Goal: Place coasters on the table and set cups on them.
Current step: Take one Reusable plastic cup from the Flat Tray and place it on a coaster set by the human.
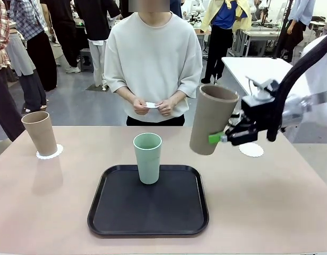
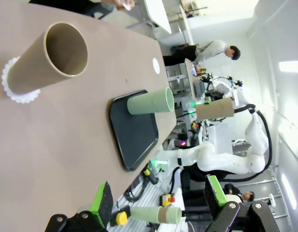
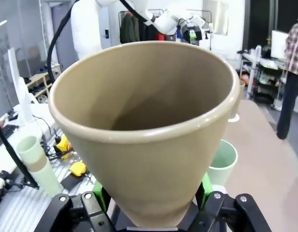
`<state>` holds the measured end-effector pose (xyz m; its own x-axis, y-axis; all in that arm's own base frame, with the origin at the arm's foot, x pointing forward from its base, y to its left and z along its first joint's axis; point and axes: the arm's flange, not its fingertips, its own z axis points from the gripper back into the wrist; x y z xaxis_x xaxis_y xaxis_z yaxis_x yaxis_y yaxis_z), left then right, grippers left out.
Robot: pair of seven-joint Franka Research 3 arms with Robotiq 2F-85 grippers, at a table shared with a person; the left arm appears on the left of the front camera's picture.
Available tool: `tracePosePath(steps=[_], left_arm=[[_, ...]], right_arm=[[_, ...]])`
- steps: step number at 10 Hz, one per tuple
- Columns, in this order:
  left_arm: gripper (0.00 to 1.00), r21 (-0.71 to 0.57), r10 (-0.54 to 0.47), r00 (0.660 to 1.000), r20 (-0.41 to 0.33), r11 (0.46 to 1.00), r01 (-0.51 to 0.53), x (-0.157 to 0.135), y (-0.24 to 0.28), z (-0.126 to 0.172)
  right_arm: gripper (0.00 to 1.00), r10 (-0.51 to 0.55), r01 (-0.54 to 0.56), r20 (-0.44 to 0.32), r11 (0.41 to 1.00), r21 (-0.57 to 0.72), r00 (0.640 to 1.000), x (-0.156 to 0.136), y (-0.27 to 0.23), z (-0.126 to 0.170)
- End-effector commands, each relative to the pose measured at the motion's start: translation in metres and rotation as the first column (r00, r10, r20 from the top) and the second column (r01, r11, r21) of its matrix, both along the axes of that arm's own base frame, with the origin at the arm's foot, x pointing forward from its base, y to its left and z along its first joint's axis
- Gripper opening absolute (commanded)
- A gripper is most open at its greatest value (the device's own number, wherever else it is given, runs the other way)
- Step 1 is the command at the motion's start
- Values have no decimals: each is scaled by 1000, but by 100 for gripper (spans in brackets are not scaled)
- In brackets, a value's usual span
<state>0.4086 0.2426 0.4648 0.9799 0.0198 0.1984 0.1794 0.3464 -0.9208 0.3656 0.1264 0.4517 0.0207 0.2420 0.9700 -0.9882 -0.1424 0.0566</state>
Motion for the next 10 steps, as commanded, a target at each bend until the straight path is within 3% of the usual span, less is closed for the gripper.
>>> tracePosePath(steps=[1,3,4,7,8,10], left_arm=[[100,-6,3,1000,6,1000,-3,-1,-1,2],[100,-6,3,1000,6,1000,-3,-1,-1,2],[100,-6,3,1000,6,1000,-3,-1,-1,2],[100,-6,3,1000,6,1000,-3,-1,-1,2],[100,-6,3,1000,6,1000,-3,-1,-1,2],[100,-6,3,1000,6,1000,-3,-1,-1,2]], right_arm=[[0,-25,19,-70,996,-90,997,-9,3,18],[0,-97,71,-148,983,-172,984,-3,4,17],[0,-31,27,-52,997,-75,998,-10,0,24],[0,-31,27,-52,997,-75,998,-10,0,24],[81,-48,40,-73,993,-110,996,-10,1,22],[81,-157,173,106,972,-159,982,65,-85,38]])
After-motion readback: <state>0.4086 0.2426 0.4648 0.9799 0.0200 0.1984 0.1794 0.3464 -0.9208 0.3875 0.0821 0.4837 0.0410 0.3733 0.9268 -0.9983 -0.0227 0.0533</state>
